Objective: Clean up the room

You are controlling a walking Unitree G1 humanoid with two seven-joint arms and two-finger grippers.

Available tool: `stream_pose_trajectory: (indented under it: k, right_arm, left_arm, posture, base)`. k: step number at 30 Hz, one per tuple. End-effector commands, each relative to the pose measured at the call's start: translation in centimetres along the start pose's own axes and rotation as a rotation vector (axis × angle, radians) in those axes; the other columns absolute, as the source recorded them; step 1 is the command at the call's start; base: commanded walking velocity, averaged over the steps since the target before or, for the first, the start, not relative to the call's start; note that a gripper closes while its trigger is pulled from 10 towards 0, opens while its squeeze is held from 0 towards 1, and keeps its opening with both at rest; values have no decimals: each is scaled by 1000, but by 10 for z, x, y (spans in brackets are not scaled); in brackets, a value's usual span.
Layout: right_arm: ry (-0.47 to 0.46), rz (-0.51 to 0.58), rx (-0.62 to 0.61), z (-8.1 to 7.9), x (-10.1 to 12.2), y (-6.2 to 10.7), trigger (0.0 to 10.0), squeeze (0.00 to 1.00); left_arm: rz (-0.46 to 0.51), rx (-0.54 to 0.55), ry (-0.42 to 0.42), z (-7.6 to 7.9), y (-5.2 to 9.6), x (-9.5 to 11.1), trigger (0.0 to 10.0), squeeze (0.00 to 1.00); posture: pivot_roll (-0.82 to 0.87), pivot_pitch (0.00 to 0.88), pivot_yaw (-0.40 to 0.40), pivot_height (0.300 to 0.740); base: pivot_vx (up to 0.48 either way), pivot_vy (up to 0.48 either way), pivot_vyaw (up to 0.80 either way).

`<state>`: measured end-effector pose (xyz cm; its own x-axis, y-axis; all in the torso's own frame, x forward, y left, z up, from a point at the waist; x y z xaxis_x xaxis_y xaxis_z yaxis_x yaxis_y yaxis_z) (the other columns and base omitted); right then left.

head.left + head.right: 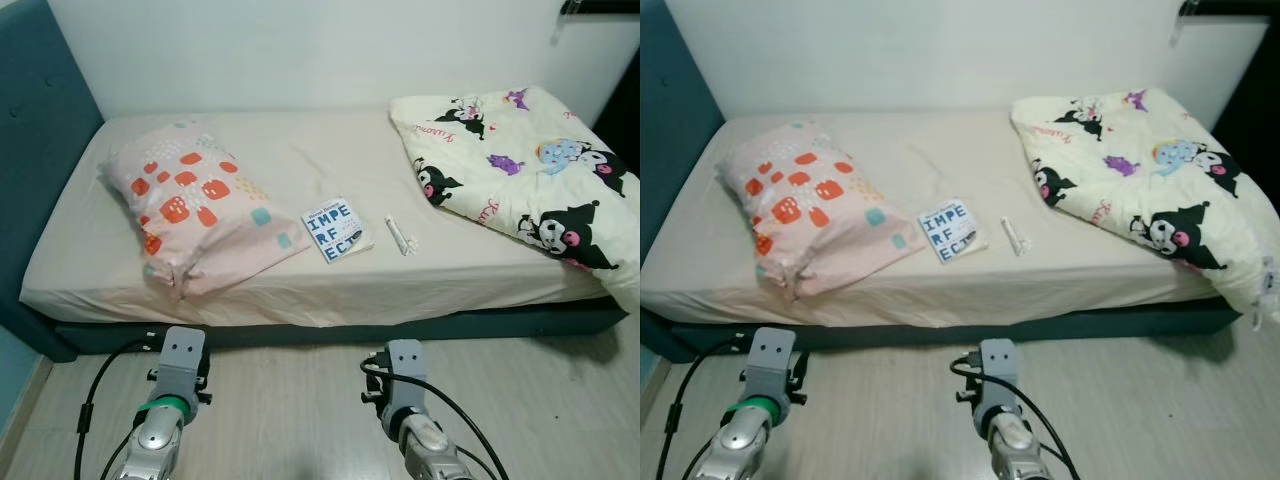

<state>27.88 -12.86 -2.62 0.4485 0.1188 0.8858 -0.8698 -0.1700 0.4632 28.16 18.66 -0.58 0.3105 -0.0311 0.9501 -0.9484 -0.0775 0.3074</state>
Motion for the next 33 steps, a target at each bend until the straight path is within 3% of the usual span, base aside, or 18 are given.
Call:
stream_pose_trajectory:
  k: [1,7,14,33]
  right_arm:
    - [8,5,18,-4,0,0,10000,0]
    - [26,6,26,-6,4,-2,10000,0]
    - [10,32,23,-7,9,-3,10000,0]
    - [-21,90,-22,-2,20,-5,10000,0]
  left_arm:
    - [-2,-2,13,1,-1,1,10000,0]
    - [61,-47,-31,8,-7,17,10000,0]
    - [88,-20,6,1,-5,22,10000,0]
    - [145,-11,35,2,-9,36,10000,0]
  posture:
    - [65,0,108,740]
    - [73,0,98,740]
    - [75,0,106,740]
    - [78,0,110,740]
  base:
    - [0,0,0]
    - [0,0,0]
    - [0,0,0]
    - [0,0,0]
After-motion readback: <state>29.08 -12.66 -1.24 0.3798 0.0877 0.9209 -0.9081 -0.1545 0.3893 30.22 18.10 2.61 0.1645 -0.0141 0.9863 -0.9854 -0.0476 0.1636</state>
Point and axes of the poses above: a point about 5 cm out from each wrist's last joint towards the gripper, its own y axis pointing back from the gripper into the wrist, its own x axis along the axis of the wrist's last joint, z = x × y, the point moved 1 cm from there along -y, pointing out of the wrist towards the gripper, and after that the axes turned 7 degrees about y, right-handed, at the moved point
